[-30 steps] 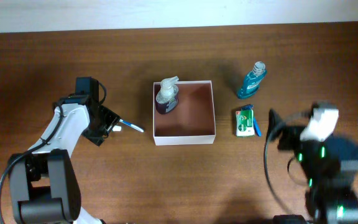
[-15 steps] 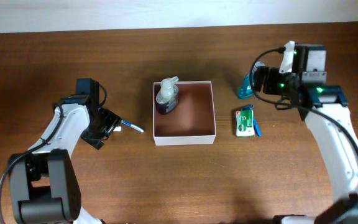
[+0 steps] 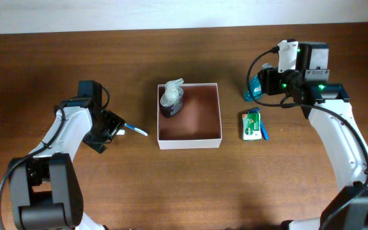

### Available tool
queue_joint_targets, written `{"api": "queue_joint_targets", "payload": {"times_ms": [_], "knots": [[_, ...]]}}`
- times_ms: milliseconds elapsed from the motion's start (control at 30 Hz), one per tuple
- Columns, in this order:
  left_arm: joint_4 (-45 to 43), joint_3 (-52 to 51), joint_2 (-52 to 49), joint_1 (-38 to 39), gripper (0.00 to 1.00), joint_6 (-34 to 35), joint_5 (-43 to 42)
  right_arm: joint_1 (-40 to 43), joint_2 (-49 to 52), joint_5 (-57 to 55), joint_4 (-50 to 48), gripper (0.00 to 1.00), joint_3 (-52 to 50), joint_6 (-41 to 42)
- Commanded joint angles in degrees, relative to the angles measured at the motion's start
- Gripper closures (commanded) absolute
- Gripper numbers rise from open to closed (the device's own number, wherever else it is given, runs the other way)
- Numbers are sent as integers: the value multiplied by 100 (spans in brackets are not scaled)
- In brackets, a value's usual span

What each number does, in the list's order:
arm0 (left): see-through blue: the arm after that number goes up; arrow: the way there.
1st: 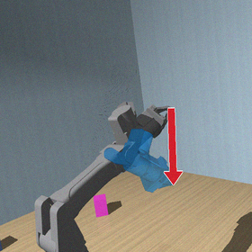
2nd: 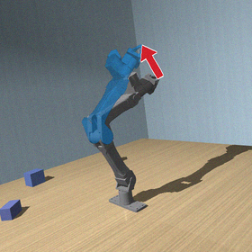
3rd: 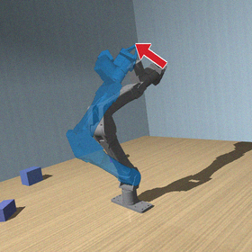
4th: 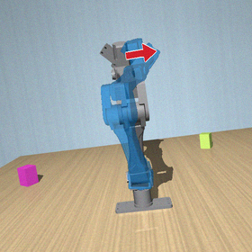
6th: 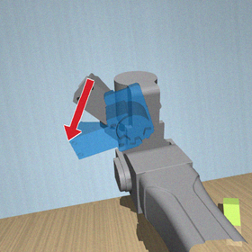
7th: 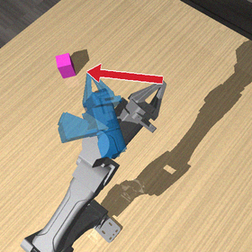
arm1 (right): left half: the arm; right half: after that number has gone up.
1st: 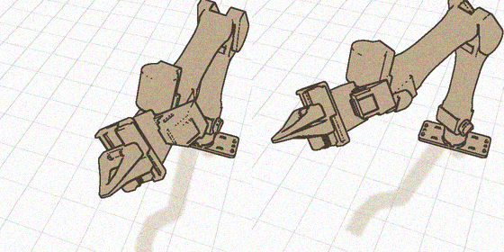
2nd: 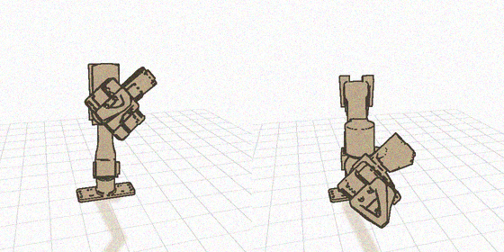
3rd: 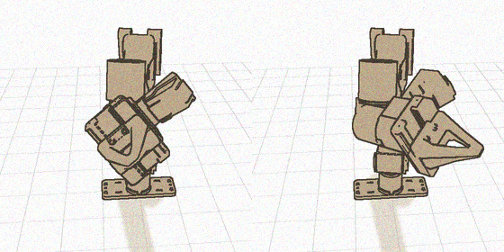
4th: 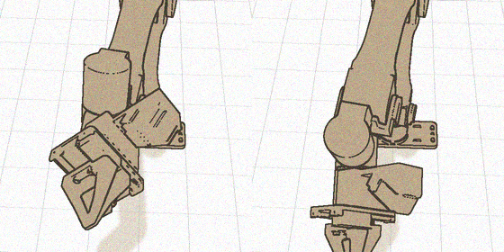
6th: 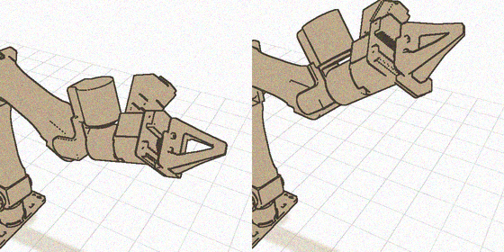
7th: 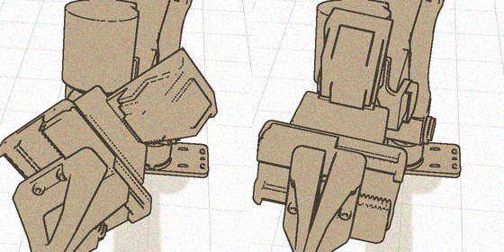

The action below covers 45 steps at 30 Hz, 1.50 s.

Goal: Pack container
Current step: 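Reach the right gripper to the Listerine bottle and grasp its cap, then lift the Listerine bottle with the right gripper and carry it over the box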

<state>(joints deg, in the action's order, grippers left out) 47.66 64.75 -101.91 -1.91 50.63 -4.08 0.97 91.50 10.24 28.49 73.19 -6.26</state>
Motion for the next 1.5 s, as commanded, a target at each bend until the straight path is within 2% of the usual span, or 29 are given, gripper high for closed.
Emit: {"api": "queue_joint_targets", "payload": {"times_ms": [0, 300, 367, 433, 900, 1000, 1133, 1300, 1467], "knots": [[-4, -22, -37, -11, 21, 33, 7, -179, 321, 50, -98, 36, 103, -103], [-4, -22, -37, -13, 20, 33, 4, -299, 542, -313, -538, 35, 103, -103], [-9, -22, -37, -13, 20, 33, 7, -299, 542, -656, -584, 28, 103, -103], [-9, -22, -37, -13, 19, 33, 7, -293, 542, -737, -603, 27, 101, -103], [-22, -22, -37, -11, 19, 33, 4, -284, 778, -780, -938, 27, 96, -101], [-22, -22, -37, -13, 19, 33, 4, -284, 798, -800, -1027, 35, 98, -101], [-7, -22, -37, -13, 19, 33, 7, -284, 787, -798, -1036, 59, 103, -98], [-9, -22, -37, -13, 18, 33, 7, -284, 772, -800, -1036, 63, 103, -101], [-42, -22, -37, -13, 18, 33, 7, -284, 503, -1062, -1045, 75, 105, -79]]}}
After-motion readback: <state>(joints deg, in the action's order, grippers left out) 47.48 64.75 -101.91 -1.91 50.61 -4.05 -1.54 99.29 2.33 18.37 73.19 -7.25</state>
